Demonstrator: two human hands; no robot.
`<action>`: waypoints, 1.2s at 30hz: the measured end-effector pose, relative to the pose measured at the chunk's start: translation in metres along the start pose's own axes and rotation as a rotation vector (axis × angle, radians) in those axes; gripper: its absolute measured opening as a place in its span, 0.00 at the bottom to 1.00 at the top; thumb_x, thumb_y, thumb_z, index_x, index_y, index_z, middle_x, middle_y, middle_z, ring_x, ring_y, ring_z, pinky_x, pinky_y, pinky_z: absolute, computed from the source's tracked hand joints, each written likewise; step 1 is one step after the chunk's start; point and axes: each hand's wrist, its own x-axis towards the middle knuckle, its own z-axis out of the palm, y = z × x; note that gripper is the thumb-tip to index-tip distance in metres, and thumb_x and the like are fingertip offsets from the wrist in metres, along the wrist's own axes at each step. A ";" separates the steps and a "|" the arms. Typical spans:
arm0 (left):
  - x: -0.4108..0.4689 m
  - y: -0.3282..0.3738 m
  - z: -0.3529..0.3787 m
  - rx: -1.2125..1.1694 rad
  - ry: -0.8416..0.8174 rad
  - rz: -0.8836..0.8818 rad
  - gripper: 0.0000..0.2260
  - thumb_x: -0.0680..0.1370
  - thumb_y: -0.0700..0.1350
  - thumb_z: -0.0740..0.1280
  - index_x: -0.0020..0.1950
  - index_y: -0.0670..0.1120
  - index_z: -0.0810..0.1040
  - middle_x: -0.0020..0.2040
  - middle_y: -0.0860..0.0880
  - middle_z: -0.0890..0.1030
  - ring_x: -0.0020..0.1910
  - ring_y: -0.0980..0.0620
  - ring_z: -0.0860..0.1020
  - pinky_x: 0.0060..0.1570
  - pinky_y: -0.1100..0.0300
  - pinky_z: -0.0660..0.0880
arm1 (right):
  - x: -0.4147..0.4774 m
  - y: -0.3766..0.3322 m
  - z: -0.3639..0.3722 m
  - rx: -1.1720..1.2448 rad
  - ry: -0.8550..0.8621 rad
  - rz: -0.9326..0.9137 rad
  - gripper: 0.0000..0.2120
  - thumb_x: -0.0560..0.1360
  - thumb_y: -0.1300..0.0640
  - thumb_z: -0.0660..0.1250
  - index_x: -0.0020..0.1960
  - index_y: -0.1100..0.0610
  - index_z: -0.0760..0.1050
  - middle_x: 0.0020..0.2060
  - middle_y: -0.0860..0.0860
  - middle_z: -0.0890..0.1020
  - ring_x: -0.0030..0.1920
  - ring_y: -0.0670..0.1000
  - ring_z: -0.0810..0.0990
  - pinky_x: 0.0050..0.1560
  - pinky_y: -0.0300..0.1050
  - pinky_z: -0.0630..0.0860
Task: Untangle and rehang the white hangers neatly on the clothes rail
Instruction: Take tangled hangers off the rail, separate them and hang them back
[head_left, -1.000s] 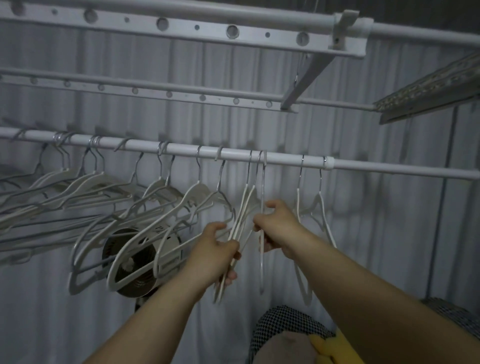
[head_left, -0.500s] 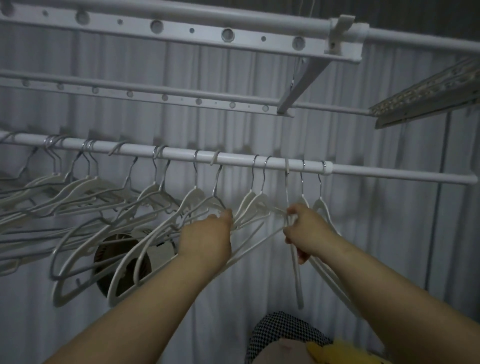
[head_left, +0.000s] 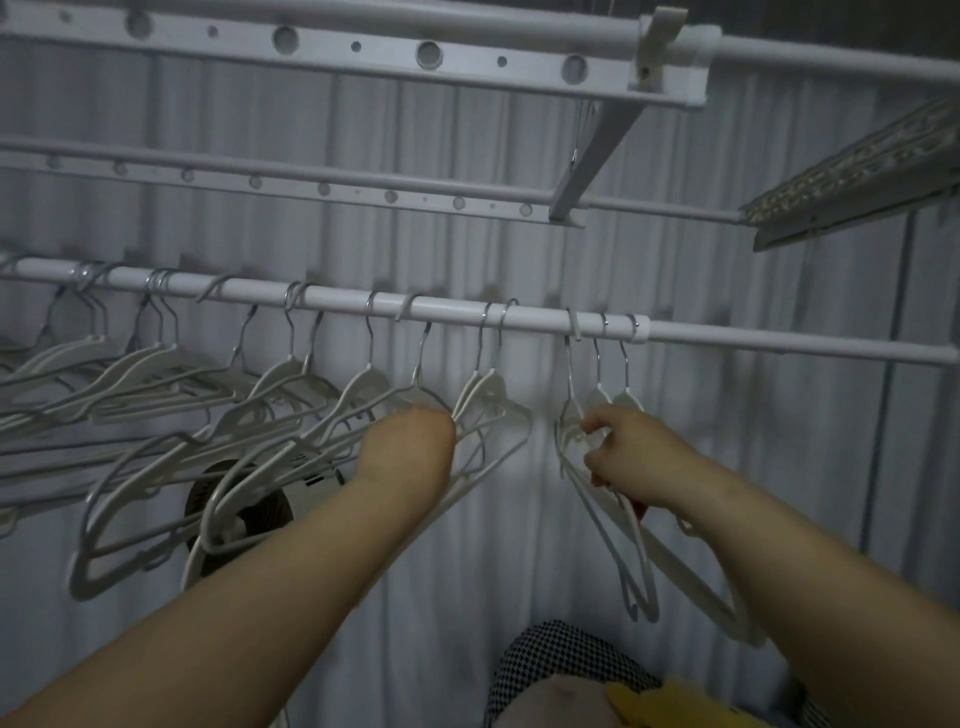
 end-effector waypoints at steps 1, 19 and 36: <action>0.000 -0.002 0.002 0.003 -0.005 -0.018 0.12 0.77 0.37 0.57 0.58 0.39 0.74 0.60 0.42 0.77 0.58 0.44 0.76 0.54 0.55 0.72 | 0.001 0.002 -0.001 0.003 0.000 -0.004 0.19 0.76 0.65 0.57 0.67 0.58 0.66 0.49 0.58 0.78 0.27 0.51 0.73 0.19 0.33 0.68; -0.009 -0.021 -0.016 -0.070 0.173 -0.177 0.08 0.77 0.45 0.60 0.47 0.41 0.75 0.42 0.44 0.78 0.49 0.42 0.78 0.39 0.59 0.65 | 0.008 0.018 0.003 -0.080 0.018 -0.141 0.17 0.77 0.62 0.56 0.66 0.59 0.66 0.59 0.61 0.76 0.29 0.43 0.62 0.28 0.31 0.62; -0.135 -0.047 -0.060 -0.364 0.131 -0.196 0.11 0.73 0.51 0.67 0.30 0.57 0.75 0.29 0.54 0.80 0.30 0.55 0.79 0.36 0.57 0.77 | -0.017 0.009 0.006 -0.156 0.104 -0.341 0.27 0.74 0.49 0.64 0.70 0.56 0.62 0.69 0.56 0.66 0.69 0.56 0.63 0.67 0.43 0.61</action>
